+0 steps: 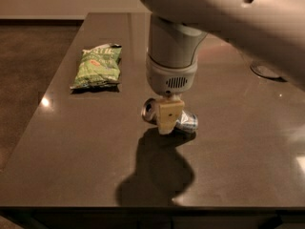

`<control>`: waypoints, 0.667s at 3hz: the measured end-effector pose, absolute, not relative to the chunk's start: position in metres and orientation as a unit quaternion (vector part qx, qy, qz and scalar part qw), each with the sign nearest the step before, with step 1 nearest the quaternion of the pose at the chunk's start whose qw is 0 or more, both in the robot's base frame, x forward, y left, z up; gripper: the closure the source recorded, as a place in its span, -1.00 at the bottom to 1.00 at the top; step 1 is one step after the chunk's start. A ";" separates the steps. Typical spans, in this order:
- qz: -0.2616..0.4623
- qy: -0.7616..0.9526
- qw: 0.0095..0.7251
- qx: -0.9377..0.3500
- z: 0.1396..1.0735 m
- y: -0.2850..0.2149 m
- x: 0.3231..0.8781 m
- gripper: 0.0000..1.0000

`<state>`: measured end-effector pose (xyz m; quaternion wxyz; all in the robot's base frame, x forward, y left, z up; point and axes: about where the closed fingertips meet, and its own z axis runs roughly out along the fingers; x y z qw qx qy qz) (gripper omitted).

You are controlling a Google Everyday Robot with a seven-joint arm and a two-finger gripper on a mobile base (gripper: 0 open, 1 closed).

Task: Knock redbull can over

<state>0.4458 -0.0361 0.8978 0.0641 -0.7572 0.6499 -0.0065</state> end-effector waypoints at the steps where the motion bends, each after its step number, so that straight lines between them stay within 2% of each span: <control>1: -0.013 0.644 0.050 -0.763 0.889 -0.037 0.444 -1.00; 2: -0.013 0.644 0.051 -0.763 0.889 -0.037 0.444 -1.00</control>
Offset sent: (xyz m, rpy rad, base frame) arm -0.0015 -0.0005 -0.0084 -0.0273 0.0070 0.0144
